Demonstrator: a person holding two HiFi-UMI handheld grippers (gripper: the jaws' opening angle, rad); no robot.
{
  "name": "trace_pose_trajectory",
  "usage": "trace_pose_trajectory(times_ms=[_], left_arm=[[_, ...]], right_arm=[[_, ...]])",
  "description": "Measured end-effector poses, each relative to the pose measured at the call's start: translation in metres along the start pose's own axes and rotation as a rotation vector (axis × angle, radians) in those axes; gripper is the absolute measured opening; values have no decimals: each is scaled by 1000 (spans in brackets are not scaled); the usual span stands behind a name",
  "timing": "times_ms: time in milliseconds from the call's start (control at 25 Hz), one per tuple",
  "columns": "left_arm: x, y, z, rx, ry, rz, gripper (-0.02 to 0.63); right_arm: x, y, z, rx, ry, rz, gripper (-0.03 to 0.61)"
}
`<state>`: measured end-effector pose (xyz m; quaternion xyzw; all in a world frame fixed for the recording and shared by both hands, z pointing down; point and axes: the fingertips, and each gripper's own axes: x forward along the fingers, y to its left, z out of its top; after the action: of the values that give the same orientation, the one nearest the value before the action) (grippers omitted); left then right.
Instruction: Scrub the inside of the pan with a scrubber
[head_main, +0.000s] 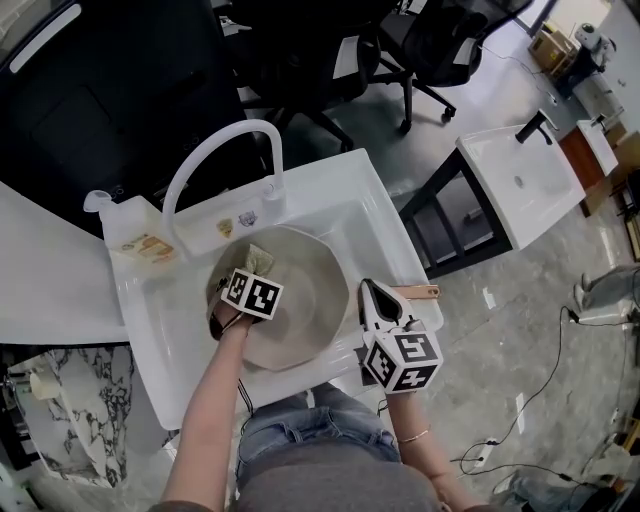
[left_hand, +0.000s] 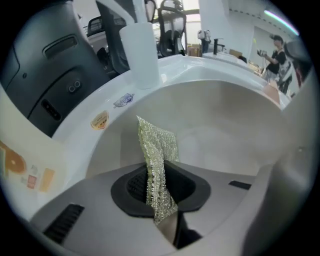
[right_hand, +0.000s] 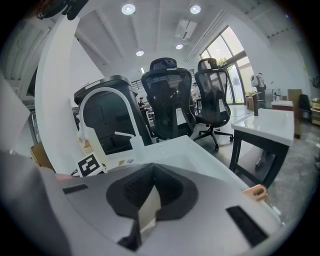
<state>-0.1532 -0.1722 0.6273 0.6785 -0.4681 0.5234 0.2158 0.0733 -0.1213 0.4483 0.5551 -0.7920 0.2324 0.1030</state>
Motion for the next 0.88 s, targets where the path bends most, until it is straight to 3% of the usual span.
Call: trace_pose_trajectory(times_ms=[280,360,440,520,600,720,880], left_arm=[[-15,19,2,273,50,207,63],[-30,26,8,300,2,280,63],[-49,28,13,277,-65,301,63],[-65,15,16,200,-140,199,63],[-76,-14,16,78,-190,-14,63],[-89,-60,17,-144,-216,-336,63],[-93,-110,23,-373,-205,-619,63]], right_arm=[[-9,1,-2,-1,-5,5,11],[-11,-1,-3,1,-4,4,11],[-14,-3,-3,3,-5,4,11],[-16,-5,-2,6,-9,6,11],[-16,-4,-1,10,-14,11,11],[-16,0,-1,13,-19,22,11],[-22,-2,-6,18,-17,21,11]])
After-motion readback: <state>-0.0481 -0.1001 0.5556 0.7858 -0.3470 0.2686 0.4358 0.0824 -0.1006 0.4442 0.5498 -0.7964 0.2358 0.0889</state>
